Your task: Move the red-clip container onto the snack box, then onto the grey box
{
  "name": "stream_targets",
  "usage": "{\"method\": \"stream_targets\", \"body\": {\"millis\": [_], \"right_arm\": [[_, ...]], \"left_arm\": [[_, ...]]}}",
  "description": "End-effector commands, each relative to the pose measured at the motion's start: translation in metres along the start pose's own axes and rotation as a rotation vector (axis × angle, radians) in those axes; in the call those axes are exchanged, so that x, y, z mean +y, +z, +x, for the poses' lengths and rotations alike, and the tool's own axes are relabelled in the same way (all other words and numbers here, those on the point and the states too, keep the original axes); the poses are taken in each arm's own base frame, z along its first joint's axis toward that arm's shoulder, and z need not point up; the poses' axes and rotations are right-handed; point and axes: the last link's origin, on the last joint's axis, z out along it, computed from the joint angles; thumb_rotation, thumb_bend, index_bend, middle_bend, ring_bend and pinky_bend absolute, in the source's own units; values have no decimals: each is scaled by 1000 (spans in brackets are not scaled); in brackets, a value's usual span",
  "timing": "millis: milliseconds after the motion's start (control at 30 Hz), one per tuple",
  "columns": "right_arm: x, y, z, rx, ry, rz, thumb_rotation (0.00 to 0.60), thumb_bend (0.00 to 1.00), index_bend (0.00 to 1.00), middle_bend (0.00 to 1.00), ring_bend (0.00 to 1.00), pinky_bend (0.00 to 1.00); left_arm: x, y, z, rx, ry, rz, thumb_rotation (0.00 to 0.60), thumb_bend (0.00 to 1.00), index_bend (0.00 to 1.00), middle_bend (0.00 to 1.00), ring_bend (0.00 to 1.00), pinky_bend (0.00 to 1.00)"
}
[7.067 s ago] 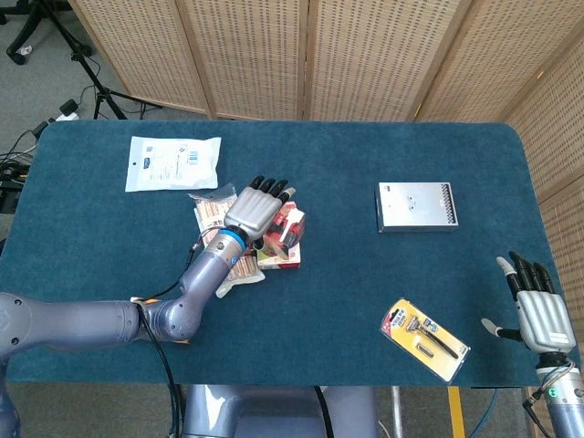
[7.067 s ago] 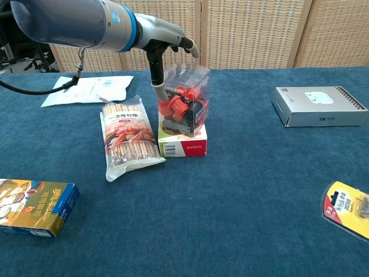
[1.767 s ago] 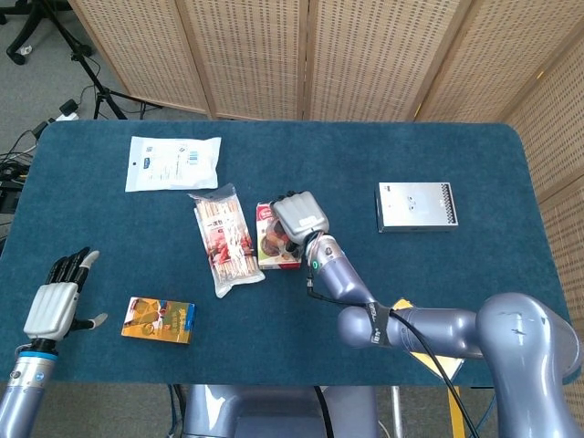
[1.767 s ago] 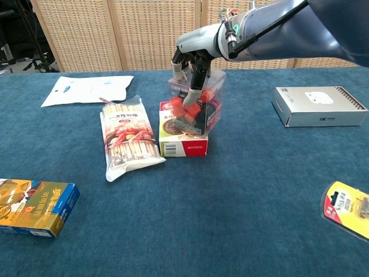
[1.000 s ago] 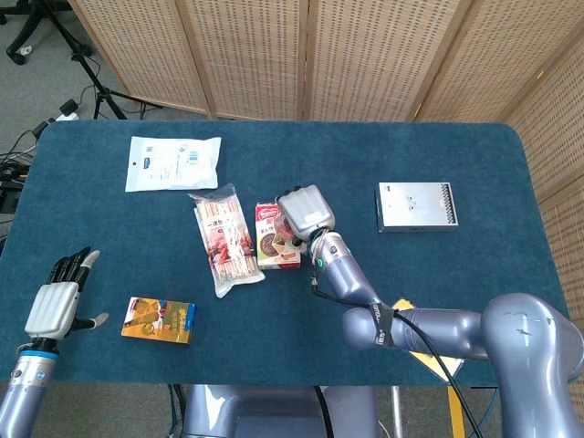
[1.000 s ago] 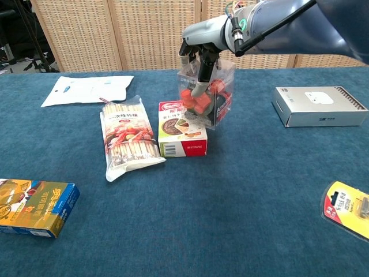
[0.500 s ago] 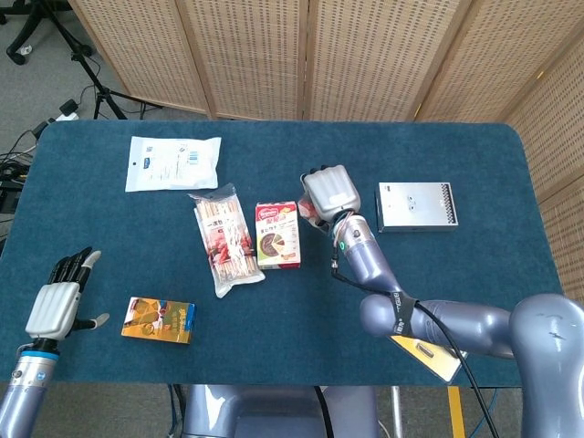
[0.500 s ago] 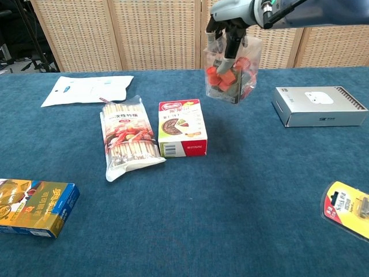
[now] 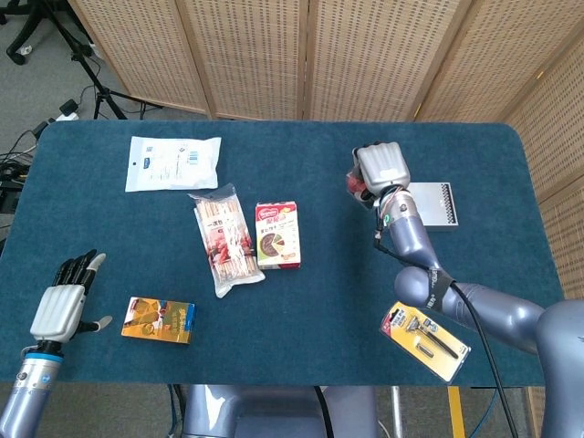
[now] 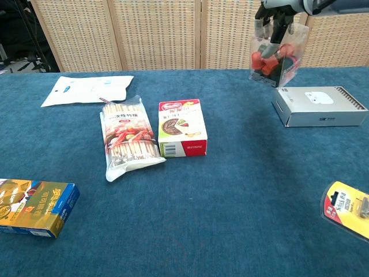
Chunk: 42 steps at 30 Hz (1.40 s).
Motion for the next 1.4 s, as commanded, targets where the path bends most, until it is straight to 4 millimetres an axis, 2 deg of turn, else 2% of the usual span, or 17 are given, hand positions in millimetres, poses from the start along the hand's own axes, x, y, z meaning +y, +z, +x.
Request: {"method": "stream_targets", "body": {"millis": [33, 433, 767, 933, 1400], "right_arm": [[17, 8, -11, -13, 2, -24, 600, 311, 664, 430, 365, 494], [54, 20, -24, -20, 22, -100, 600, 311, 665, 429, 365, 494], [78, 20, -30, -31, 47, -166, 600, 311, 665, 428, 365, 494], [83, 17, -31, -44, 47, -199, 600, 311, 665, 427, 365, 494], [77, 9, -33, -98, 97, -253, 600, 311, 665, 383, 345, 493]], "left_arm": [[0, 0, -1, -2, 5, 0, 600, 101, 0, 0, 0, 0], [1, 0, -3, -10, 16, 3, 600, 101, 0, 0, 0, 0], [1, -2, -3, -12, 14, -1, 600, 101, 0, 0, 0, 0], [2, -2, -4, -20, 9, -6, 600, 101, 0, 0, 0, 0], [3, -3, -2, -24, -16, -17, 600, 102, 0, 0, 0, 0]]}}
